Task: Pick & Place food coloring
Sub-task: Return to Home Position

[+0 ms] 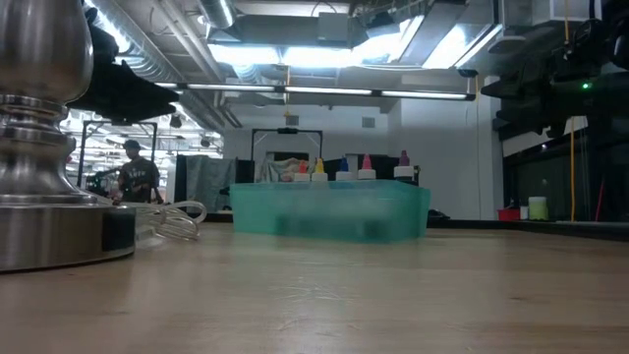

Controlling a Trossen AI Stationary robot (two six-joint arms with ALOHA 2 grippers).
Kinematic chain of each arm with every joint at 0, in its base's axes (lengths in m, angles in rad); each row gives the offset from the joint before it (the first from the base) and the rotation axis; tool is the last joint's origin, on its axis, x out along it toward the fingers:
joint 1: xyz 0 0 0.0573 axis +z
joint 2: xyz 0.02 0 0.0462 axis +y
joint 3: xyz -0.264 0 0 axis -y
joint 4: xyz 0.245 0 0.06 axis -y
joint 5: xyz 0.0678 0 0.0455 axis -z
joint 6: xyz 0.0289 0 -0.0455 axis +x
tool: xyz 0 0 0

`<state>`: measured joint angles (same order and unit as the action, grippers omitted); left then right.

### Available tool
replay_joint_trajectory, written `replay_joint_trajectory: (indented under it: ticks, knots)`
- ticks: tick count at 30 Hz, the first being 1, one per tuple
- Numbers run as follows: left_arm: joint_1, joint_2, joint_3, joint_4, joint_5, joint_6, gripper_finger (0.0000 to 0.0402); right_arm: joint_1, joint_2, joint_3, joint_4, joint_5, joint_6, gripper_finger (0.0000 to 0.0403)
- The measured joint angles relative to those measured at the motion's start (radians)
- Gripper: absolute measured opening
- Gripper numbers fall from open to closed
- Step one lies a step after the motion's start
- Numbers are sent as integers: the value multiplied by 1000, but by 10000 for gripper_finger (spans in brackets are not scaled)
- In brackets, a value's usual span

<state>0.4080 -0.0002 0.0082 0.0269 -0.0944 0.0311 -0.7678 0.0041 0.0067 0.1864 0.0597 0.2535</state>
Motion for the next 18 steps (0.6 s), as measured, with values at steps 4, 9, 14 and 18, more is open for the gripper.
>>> replay_joint_trajectory:
  ticks: [4,9,14,18]
  knots:
    - [-2,0,0,0,8,0,359,0,0,0,0,0,0,399]
    - [-2,0,0,0,8,0,359,0,0,0,0,0,0,399]
    - [-2,0,0,0,8,0,359,0,0,0,0,0,0,399]
    - [-2,0,0,0,8,-1,359,0,0,0,0,0,0,399]
